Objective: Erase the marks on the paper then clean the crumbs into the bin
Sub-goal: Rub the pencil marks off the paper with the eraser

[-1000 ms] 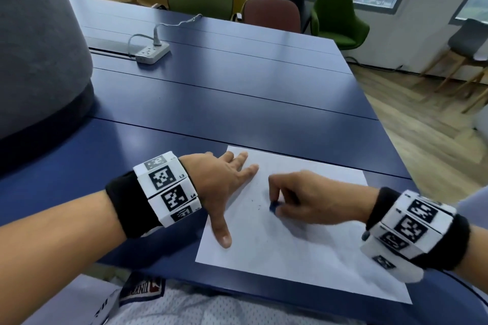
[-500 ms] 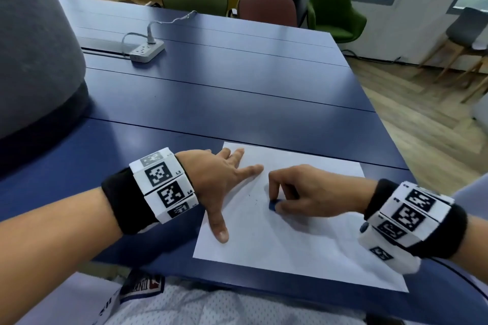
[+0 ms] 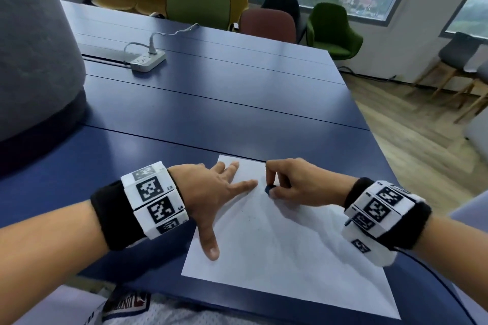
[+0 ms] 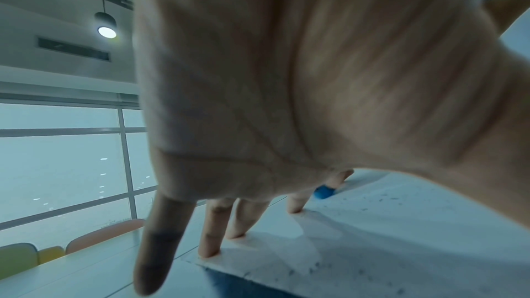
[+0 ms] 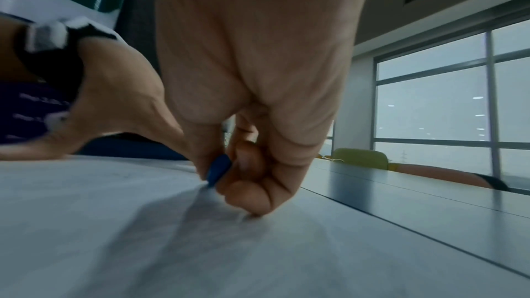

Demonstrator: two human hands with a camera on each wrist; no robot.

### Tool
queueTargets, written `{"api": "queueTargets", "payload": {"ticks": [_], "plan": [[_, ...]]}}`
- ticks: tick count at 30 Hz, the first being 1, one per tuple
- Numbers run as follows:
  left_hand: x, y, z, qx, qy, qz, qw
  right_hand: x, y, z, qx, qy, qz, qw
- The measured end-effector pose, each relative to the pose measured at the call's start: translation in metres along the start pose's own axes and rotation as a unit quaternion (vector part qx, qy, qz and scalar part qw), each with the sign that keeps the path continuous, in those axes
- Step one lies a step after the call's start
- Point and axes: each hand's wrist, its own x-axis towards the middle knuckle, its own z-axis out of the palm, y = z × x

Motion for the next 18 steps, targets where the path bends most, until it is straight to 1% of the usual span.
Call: {"api": "queueTargets", "payload": {"ticks": [2,3,4,7,9,10,13,14,15,18], "plan": [[0.0,0.0,0.0,0.003,0.004,0.002,1.0,-0.008,-0.006,0.003,0.001,-0.048,-0.025,0.999],[0.0,0.0,0.0,0.004,0.005,0.004,1.0,-0.01,-0.007,0.003,-0.004,-0.061,-0.029,0.998],[-0.001,0.001,0.0,0.004,0.003,0.004,1.0,-0.008,-0.006,0.001,-0.012,-0.056,-0.025,0.998],[-0.001,0.001,-0.001,0.0,0.003,0.004,1.0,0.003,0.005,-0.002,-0.022,0.015,0.015,1.0],[-0.002,0.001,0.0,-0.002,0.007,0.003,1.0,0.0,0.005,0.001,-0.021,0.036,0.014,0.999],[-0.002,0.0,0.0,-0.001,0.008,0.003,1.0,-0.004,0.001,0.004,-0.022,0.021,-0.001,1.0],[-0.002,0.001,-0.001,0.004,0.007,0.006,1.0,-0.014,-0.013,0.007,-0.02,-0.069,-0.045,0.996],[-0.001,0.002,-0.002,0.005,0.004,0.006,1.0,-0.013,-0.013,0.005,-0.024,-0.073,-0.041,0.996],[-0.001,0.001,-0.002,0.004,0.002,0.005,1.0,-0.007,-0.01,0.001,-0.034,-0.054,-0.028,0.998],[0.001,0.001,-0.001,0.005,-0.003,-0.003,1.0,0.011,0.008,-0.007,-0.038,0.027,0.041,0.998]]}}
